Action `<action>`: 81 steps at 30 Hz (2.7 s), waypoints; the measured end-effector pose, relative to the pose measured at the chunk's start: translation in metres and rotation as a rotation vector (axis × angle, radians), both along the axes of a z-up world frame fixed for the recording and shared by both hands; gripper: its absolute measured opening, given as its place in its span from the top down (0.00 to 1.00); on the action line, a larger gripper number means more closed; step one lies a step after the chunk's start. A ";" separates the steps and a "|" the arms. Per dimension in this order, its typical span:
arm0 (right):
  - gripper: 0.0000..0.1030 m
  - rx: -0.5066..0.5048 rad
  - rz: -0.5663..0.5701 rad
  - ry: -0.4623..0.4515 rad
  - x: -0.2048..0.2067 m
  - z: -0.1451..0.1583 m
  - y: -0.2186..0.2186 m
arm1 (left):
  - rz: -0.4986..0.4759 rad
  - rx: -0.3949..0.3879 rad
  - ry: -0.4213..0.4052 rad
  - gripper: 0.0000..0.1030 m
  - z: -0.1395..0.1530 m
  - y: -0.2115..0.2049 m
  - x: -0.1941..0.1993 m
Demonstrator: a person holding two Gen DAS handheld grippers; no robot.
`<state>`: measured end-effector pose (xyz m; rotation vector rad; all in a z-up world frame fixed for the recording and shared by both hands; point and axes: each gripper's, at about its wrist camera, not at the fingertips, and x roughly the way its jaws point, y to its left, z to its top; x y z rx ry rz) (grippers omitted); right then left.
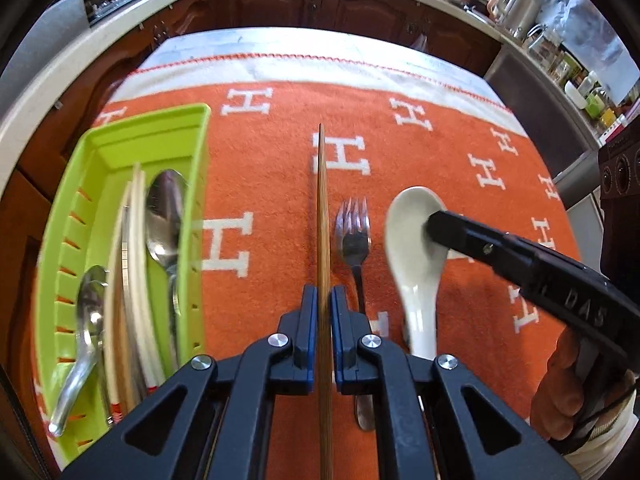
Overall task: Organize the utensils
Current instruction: 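Grasp the wooden chopstick with the left gripper while the right grasps the white ceramic spoon, then carry the chopstick and ceramic spoon into the green tray and open both grippers, then grasp the steel fork with the left gripper while the right grasps a teaspoon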
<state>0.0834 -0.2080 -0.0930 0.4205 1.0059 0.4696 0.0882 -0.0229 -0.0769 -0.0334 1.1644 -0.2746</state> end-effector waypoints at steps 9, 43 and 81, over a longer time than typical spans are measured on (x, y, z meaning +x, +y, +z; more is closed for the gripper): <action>0.97 0.010 -0.027 -0.055 -0.019 0.038 0.006 | 0.069 0.024 -0.115 0.96 0.051 0.041 -0.036; 0.96 -0.313 0.143 -0.103 -0.006 0.042 0.183 | 0.209 0.048 -0.154 0.95 0.018 0.140 -0.035; 0.91 -0.284 -0.054 0.008 -0.073 0.031 0.045 | 0.112 0.028 -0.306 0.27 0.064 0.067 -0.097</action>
